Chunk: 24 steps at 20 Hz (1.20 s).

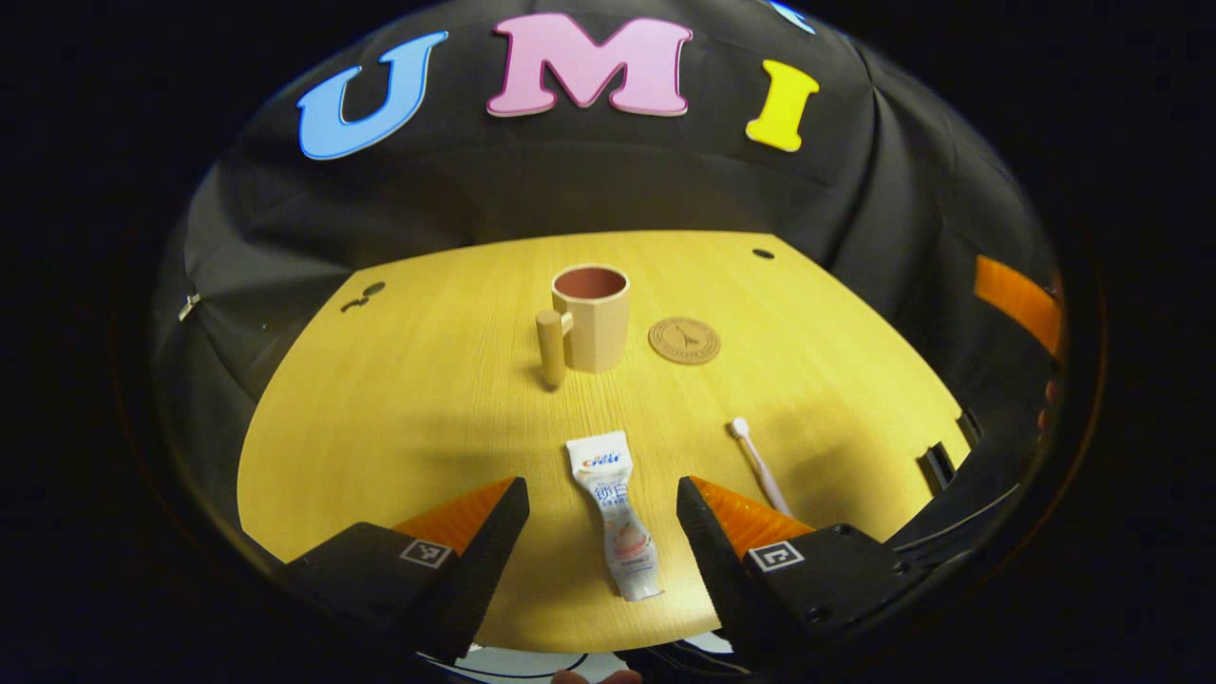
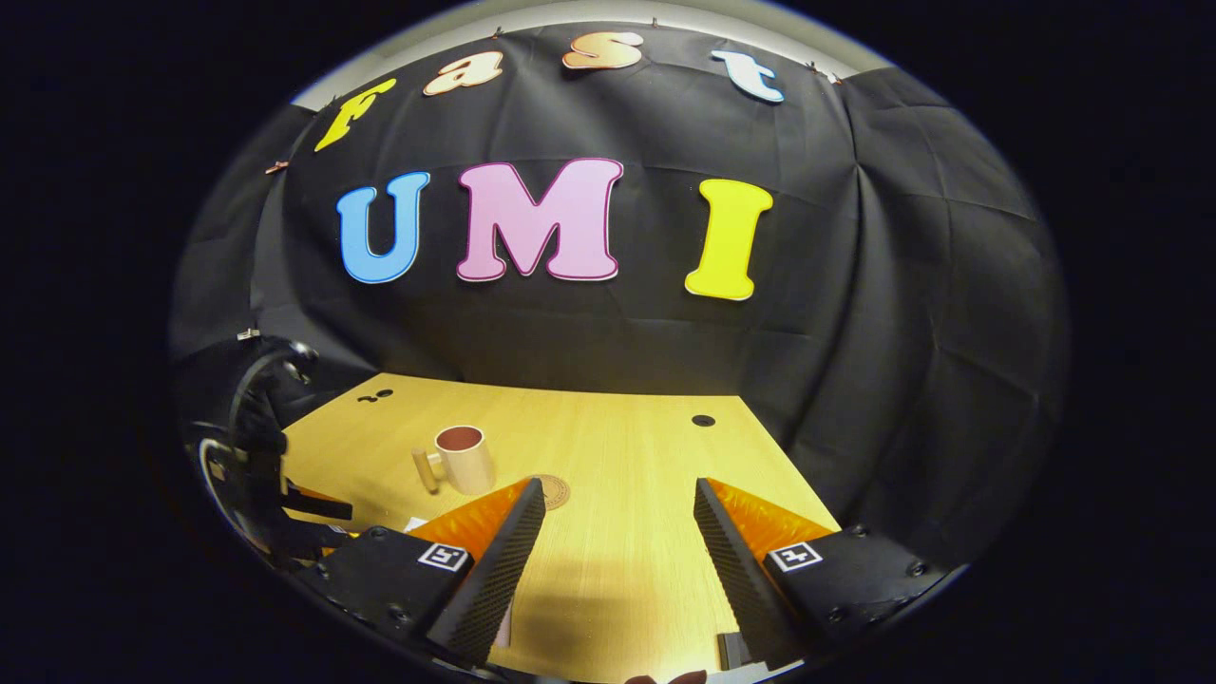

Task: Put the toothbrush and toothpaste on the desktop into the cup, then pick up the cup and place it on the coaster on the desktop.

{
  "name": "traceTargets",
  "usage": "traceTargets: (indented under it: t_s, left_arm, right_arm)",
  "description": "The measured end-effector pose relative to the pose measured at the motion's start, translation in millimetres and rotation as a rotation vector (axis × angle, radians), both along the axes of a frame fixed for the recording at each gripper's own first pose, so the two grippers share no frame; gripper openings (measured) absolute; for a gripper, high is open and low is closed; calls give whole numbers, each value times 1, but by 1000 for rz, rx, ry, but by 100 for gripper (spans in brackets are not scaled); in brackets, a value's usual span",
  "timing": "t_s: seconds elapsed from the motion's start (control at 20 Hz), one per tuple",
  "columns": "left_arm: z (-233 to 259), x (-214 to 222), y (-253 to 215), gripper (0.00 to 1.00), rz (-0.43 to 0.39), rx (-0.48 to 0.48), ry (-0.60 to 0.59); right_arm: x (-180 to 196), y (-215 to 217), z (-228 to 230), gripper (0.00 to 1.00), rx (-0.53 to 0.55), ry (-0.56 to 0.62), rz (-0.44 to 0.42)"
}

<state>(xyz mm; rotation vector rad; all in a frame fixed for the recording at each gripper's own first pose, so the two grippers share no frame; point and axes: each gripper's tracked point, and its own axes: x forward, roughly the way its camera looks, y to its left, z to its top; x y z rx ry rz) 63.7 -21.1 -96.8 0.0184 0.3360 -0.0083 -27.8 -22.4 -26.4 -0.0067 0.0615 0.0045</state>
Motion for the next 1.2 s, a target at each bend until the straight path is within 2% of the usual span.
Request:
traceTargets:
  t_s: [0.3, 0.45, 0.6, 0.7, 0.8, 0.85, 0.95, 1.05, 1.1, 1.15, 1.2]
  left_arm:
    - [-44, 34, 4, 92, 24, 45, 142]
    - [-57, 43, 0, 90, 27, 33, 199]
    - [-56, 46, -10, 84, 27, -14, 222]
    - [-55, 48, -12, 76, 38, -23, 248]
    - [-55, 52, -15, 63, 26, -12, 274]
    - [-54, 51, -17, 49, 14, -7, 281]
    - [-54, 52, -18, 36, -16, 10, 303]
    - [-53, 51, -17, 31, -52, 36, 338]
    - [-52, 52, -17, 34, -70, 45, 338]
    - [-52, 50, -17, 24, -88, 56, 331]
    - [-54, 46, -14, 23, -92, 59, 337]
  right_arm:
    - [-9, -13, -13, 97, 1, 33, -19]
    - [-9, -13, -21, 97, 10, 60, -12]
    - [-5, -10, -34, 97, 28, 113, 1]
    - [0, -2, -46, 98, 28, 158, 22]
    - [4, 7, -61, 97, 15, 210, 50]
    - [7, 14, -68, 97, 6, 239, 65]
    - [12, 28, -85, 98, -13, 316, 101]
    - [17, 45, -108, 98, -38, 402, 140]
    - [21, 54, -121, 97, -51, 445, 159]
    - [25, 63, -133, 98, -58, 484, 173]
    - [28, 72, -143, 98, -58, 523, 188]
